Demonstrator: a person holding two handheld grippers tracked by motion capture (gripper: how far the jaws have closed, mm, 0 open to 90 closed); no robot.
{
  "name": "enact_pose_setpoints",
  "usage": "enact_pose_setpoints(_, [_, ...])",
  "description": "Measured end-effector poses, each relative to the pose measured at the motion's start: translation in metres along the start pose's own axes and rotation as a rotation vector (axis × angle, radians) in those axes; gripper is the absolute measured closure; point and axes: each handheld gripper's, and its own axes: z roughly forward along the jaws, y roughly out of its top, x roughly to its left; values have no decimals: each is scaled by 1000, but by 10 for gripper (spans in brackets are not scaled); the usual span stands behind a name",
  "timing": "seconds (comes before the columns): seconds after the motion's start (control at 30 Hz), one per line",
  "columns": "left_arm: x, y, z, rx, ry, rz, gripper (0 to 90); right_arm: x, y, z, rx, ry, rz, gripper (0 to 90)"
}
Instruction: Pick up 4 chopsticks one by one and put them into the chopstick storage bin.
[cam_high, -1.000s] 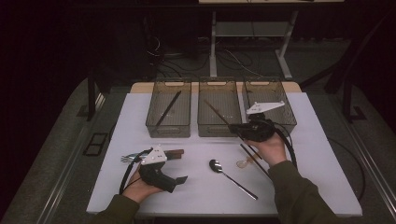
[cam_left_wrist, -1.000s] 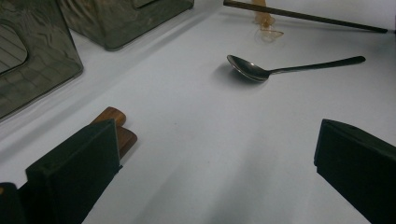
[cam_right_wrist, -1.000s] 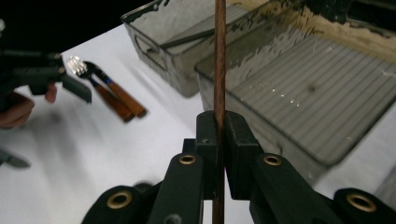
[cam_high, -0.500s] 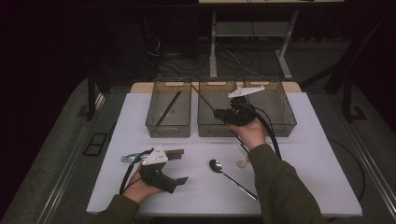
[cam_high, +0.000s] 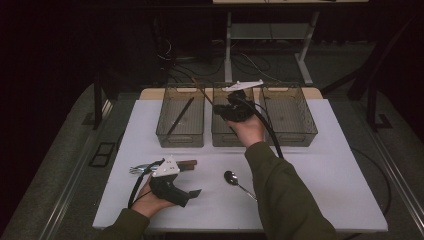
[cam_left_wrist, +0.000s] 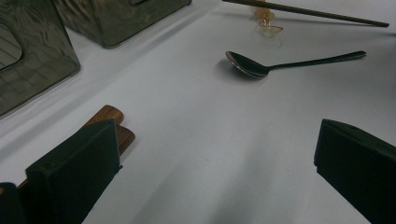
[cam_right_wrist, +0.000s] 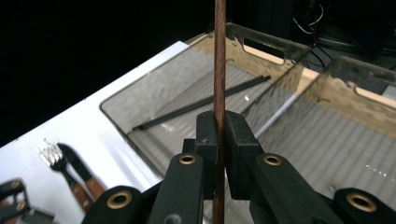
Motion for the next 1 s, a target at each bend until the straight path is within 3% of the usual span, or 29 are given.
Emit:
enact_pose_setpoints(0.4, [0, -1, 1, -1, 5, 11, 0, 12, 17, 52, -3, 5, 31, 847])
enact_pose_setpoints(0.6, [0, 0, 0, -3, 1, 12, 0, 22, 24, 76, 2, 8, 17, 847])
enact_pose_setpoints(1.0, [-1, 1, -1, -11, -8, 16, 0, 31, 40, 113, 1, 7, 27, 846])
